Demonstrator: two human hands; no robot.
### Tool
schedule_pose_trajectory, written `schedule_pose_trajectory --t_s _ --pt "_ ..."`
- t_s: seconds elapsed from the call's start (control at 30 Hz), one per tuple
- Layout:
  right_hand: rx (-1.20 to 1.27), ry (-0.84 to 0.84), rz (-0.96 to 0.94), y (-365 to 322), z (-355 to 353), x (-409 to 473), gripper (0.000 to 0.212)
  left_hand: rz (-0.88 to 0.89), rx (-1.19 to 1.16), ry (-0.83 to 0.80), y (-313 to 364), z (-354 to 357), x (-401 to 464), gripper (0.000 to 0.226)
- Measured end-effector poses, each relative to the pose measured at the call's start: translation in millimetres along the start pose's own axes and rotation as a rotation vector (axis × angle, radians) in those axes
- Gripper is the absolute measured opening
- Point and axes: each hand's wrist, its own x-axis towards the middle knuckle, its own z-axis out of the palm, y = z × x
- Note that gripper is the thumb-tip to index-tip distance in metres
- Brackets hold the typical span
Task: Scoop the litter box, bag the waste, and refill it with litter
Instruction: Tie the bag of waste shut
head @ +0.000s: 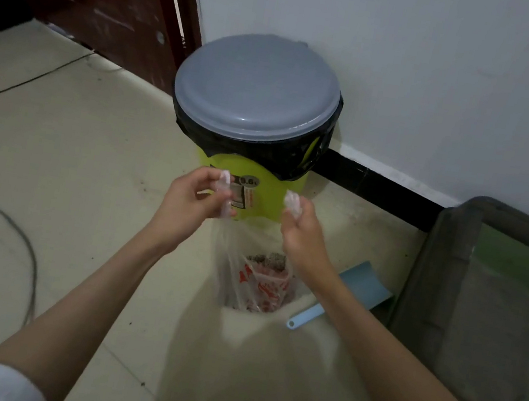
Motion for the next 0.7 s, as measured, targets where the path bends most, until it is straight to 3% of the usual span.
schedule_pose_trajectory --t_s 0.1,0.2,0.33,0.5,0.7 --pt "-0.025 -0.268 0.015 -4 6 2 0.056 0.012 0.031 -0.015 7 2 2 0.012" --pt "0.032 -0.454 0.036 -9 16 1 0.046 0.056 0.168 -0.089 16 9 5 0.014" --pt "0.036 -0.367 0.047 -6 26 1 0.011 0.072 0.258 -0.170 26 19 11 0.013" --pt "0.144 -0.406 0.118 0 22 3 0.032 0.009 0.158 -0.149 17 20 22 0.012" --pt "0.395 -0.482 0.274 10 12 6 0.031 -0.118 0.166 -0.101 -13 -6 18 0.013"
